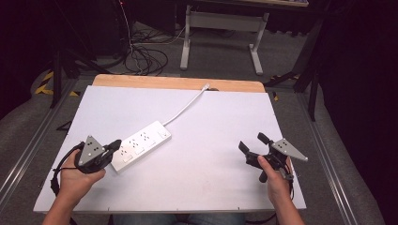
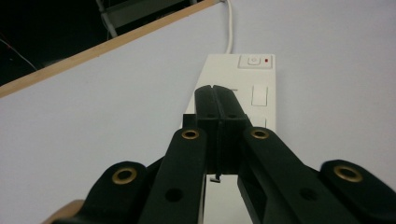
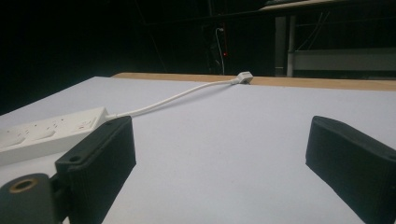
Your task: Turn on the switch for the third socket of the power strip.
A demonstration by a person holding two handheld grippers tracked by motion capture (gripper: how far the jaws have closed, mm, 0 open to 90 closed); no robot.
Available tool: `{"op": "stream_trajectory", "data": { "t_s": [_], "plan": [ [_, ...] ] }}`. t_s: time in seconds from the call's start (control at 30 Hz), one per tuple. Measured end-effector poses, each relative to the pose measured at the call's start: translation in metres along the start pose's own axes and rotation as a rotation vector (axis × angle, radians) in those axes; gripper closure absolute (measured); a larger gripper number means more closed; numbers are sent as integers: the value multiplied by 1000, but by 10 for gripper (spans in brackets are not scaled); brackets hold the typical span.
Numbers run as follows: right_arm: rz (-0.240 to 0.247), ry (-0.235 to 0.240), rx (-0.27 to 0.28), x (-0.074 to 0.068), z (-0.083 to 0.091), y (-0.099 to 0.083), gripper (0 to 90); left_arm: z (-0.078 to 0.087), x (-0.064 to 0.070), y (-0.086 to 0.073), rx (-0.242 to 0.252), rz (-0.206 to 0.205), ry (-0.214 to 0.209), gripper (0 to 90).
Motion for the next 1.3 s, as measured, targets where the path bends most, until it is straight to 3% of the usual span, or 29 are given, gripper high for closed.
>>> {"op": "stream_trajectory", "data": {
  "t_s": [0.3,0.43,0.93,1.3],
  "plan": [
    [1,0,-2,0,0,0,88,-2,3,0,-6,-1,-10,900],
    [1,-1,-3,0,0,-1,87,-3,6,-1,-21,-22,-16,900],
    [0,-1,-3,0,0,-1,88,-9,12,-4,-50,-42,-41,900],
    [1,-2,-4,0,-1,-1,89,-20,19,-8,-96,-67,-67,900]
  ]
}}
Point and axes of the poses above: each handheld gripper's, and its own axes: z roughly backward along the jaws, y roughly out of its top, x roughly to its right, the point moved 10 cm from there along -z, roughly forward along the jaws, and after that the axes turned 11 degrees about -x, right-handed, at the moved point
